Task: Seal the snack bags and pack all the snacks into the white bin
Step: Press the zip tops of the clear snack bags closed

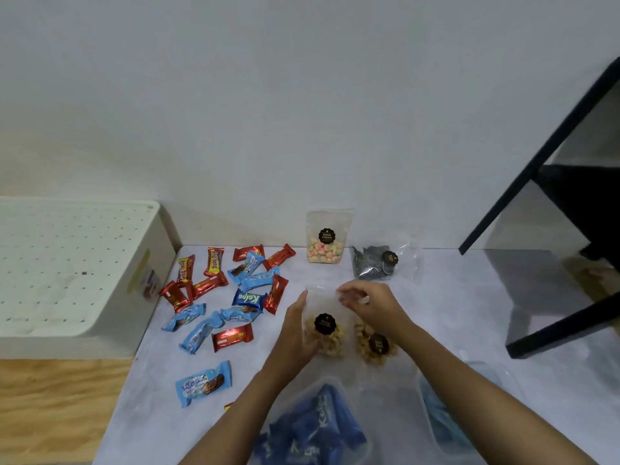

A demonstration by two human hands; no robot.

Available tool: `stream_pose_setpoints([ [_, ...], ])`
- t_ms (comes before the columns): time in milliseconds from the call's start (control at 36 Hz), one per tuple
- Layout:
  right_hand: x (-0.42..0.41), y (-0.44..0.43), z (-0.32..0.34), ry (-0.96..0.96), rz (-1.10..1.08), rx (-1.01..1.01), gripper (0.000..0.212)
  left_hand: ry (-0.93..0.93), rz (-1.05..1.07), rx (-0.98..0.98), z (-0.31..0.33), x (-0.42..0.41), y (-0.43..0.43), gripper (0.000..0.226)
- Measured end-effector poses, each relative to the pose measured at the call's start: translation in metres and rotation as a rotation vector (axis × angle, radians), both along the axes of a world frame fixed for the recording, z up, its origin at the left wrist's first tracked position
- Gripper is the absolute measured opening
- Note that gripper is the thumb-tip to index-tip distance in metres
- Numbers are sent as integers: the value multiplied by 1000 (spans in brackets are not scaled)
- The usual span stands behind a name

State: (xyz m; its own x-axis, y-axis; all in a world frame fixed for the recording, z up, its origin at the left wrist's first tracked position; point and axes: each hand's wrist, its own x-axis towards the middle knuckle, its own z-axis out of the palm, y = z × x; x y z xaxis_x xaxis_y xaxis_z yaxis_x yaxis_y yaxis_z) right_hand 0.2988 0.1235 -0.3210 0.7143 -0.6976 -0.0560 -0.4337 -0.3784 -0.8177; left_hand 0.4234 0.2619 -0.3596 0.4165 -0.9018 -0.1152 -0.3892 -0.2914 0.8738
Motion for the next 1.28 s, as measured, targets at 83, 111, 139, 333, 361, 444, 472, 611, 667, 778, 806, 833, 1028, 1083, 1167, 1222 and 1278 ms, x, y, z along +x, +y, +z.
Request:
stream_pose_setpoints([
  [83,15,-15,-5,-6,-12,-58,17,13,29,40,-13,12,-11,92],
  [111,19,-20,-6,3,-18,-74,17,14,34,46,-16,15,-15,94],
  [139,24,-25,-8,22,-14,-81,18,12,36,54,-18,17,-20,95],
  [333,48,-68,-14,61,-73,-162,28,-63,20,96,-30,35,-53,98],
  [361,51,-74,-13,49,-107,-196,25,-76,21,94,-29,38,-59,98],
  [444,62,-90,-11,19,-197,-232,18,-100,26,85,-26,48,-78,94],
  [472,66,-93,-10,-2,-221,-231,16,-110,27,78,-25,51,-84,93],
  [611,78,-108,-11,-81,-308,-223,15,-151,28,52,-22,63,-108,87],
  [667,81,-113,-13,-111,-334,-208,16,-176,27,47,-24,67,-113,87],
  [778,84,-118,-15,-123,-375,-171,17,-210,23,60,-29,72,-119,89],
  [806,84,-119,-15,-122,-384,-158,17,-213,26,65,-29,72,-120,88],
  [833,85,-120,-14,-121,-390,-145,17,-211,33,71,-29,72,-120,88],
  [1028,63,-108,-11,-109,-393,-97,19,-228,129,-7,-17,55,-106,72],
  [1083,44,-98,-16,-65,-382,-64,21,-252,139,-43,-23,48,-96,73],
  [1167,12,-81,-27,77,-328,0,32,-254,82,29,-33,34,-81,72],
  [1222,-7,-73,-35,200,-243,45,46,-210,-10,114,-37,24,-74,72],
  [1278,-25,-65,-39,316,-102,67,62,-122,-112,200,-37,11,-67,74],
])
